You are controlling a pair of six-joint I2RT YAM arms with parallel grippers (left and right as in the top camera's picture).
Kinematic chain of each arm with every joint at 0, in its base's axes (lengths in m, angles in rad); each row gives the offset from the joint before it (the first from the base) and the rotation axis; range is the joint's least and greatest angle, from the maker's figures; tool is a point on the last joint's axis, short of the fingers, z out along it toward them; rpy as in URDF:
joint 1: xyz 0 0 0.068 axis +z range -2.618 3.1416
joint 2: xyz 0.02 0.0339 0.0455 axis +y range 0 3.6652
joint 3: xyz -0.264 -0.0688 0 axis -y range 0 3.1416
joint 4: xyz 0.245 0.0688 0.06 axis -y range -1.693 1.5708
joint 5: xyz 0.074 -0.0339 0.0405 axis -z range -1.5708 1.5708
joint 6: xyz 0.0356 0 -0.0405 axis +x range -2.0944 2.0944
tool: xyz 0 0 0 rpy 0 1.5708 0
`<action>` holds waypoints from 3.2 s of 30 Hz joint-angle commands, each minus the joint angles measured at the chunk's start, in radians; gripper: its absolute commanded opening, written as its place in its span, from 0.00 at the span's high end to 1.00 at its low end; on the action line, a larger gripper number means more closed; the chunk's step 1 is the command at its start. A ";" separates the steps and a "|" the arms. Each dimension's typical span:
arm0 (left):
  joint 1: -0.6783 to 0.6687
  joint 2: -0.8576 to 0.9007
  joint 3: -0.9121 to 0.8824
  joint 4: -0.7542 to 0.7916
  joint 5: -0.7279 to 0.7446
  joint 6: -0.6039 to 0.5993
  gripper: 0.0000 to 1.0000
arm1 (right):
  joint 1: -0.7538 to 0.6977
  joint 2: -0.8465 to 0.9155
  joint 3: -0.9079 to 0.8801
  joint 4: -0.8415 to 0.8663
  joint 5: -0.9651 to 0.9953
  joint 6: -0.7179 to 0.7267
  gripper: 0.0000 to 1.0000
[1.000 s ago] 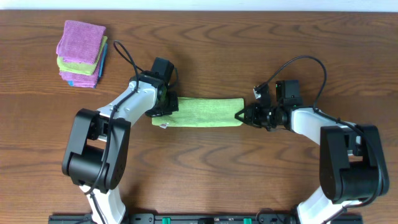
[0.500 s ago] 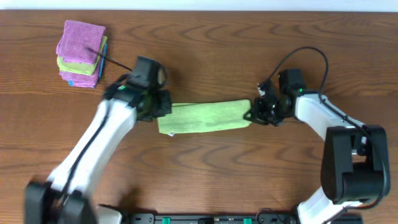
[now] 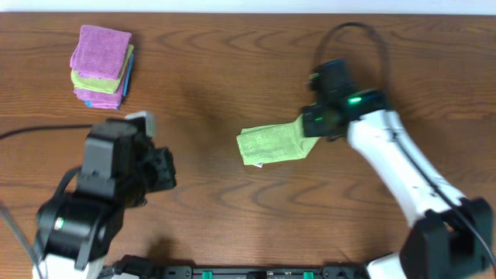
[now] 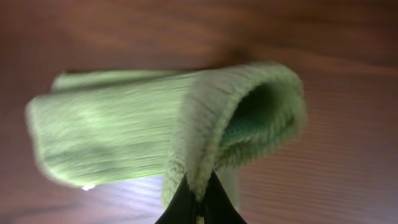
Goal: Fold the cloth
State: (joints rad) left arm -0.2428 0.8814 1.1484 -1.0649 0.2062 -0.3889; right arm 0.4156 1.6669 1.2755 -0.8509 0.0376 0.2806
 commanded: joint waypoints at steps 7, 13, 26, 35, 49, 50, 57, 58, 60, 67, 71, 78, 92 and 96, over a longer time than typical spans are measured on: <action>0.002 -0.091 0.006 -0.097 0.028 0.000 0.94 | 0.202 0.130 0.000 0.083 0.037 0.069 0.99; 0.002 -0.091 0.006 -0.103 0.027 0.000 0.93 | 0.261 0.131 0.000 0.131 0.002 0.082 0.99; 0.002 -0.086 0.005 -0.103 -0.049 0.000 0.83 | 0.285 0.132 0.000 0.265 -0.470 0.085 0.54; 0.002 -0.055 -0.045 -0.080 -0.072 0.000 0.83 | 0.210 0.106 0.000 0.229 -0.392 0.070 0.64; 0.000 0.157 -0.483 0.532 0.276 -0.145 0.16 | 0.127 0.108 -0.002 0.095 0.104 0.116 0.99; -0.001 0.193 -0.494 0.584 0.299 -0.159 0.09 | 0.109 0.109 -0.004 0.091 0.104 0.116 0.99; -0.024 0.435 -0.499 0.813 0.357 -0.246 0.03 | -0.005 0.138 -0.019 0.092 0.069 0.116 0.99; -0.032 0.471 -0.499 0.851 0.370 -0.264 0.05 | -0.013 0.145 -0.019 0.095 0.067 0.116 0.99; -0.050 0.536 -0.499 0.919 0.380 -0.300 0.05 | -0.022 0.162 -0.019 0.104 0.066 0.116 0.99; -0.082 0.695 -0.499 1.094 0.415 -0.378 0.04 | -0.025 0.263 -0.019 0.123 0.045 0.116 0.99; -0.082 0.737 -0.499 1.136 0.416 -0.402 0.05 | -0.025 0.306 -0.019 0.143 0.000 0.116 0.99; -0.101 0.768 -0.499 1.213 0.423 -0.453 0.05 | -0.006 0.314 -0.019 0.175 -0.124 0.116 0.99; -0.132 0.814 -0.499 1.231 0.404 -0.484 0.29 | 0.039 0.314 -0.019 0.193 -0.204 0.116 0.99; -0.132 0.814 -0.499 1.214 0.388 -0.502 0.84 | 0.039 0.314 -0.019 0.190 -0.207 0.116 0.99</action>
State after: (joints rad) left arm -0.3706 1.6905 0.6502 0.1505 0.6144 -0.8883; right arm 0.4557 1.9759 1.2613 -0.6579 -0.1463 0.3832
